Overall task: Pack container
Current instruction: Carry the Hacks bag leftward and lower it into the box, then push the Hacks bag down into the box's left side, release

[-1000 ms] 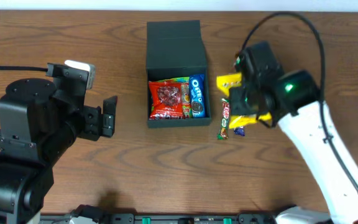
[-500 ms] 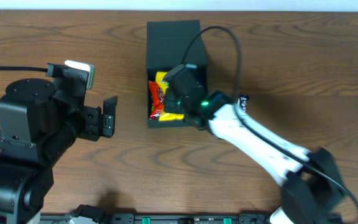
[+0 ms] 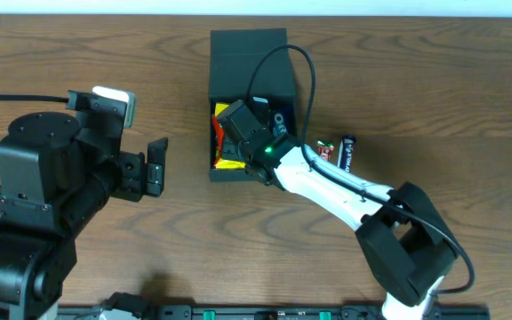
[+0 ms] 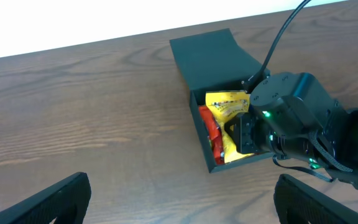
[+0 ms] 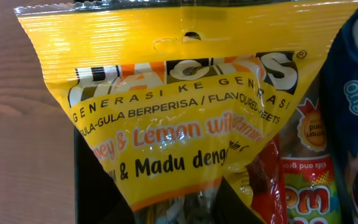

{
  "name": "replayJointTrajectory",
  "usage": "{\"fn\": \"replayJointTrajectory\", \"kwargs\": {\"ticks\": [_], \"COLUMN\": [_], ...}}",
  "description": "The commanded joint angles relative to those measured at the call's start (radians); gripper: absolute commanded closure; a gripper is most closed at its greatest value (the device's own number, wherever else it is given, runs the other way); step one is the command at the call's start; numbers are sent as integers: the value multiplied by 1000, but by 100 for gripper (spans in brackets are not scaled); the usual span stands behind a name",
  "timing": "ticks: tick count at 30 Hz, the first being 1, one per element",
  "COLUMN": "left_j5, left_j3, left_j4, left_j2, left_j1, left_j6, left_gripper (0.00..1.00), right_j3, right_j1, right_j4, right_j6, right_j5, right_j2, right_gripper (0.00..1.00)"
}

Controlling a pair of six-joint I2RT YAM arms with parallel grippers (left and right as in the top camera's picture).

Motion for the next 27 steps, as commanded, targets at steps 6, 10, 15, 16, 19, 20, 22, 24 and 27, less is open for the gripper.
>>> {"fn": "replayJointTrajectory", "kwargs": {"ticks": [6,10,15,16,19,20,22,24,27], "left_j5": [-1,-1,-1,-1,-1,-1,-1,-1,-1], "left_j3": [14,14,14,14,14,14,14,14,14], "left_j4": [-4,-5,-6,-6,-6,-6,-6,-6,-7], "left_j2": [-1,-1,-1,-1,-1,-1,-1,-1,-1], "left_j1": [2,2,2,2,2,2,2,2,2], "left_j6": [-11,-11,-11,-11,-11,-11,-11,-11,-11], "left_gripper": [5,5,5,5,5,5,5,5,5], "right_j3": [13,26,26,26,22,21,21,21,21], "right_j1": [-6,-21,-23,-23,-24,-24,-24,-24,-25], "right_j4": [-15,-18,-47,-58,-109,-130,-134,-133,-111], "right_j6": [-65,-181,-273,-274,-274,-275,-294,-296,-312], "right_j5": [-51,-51,-51,-55,-69,-75,-101,-104,-120], "right_j2": [-18,-161,-333,-342,-328,-305,-252,-195,-92], "right_gripper": [11,1,52,76,99,99,99,99,99]}}
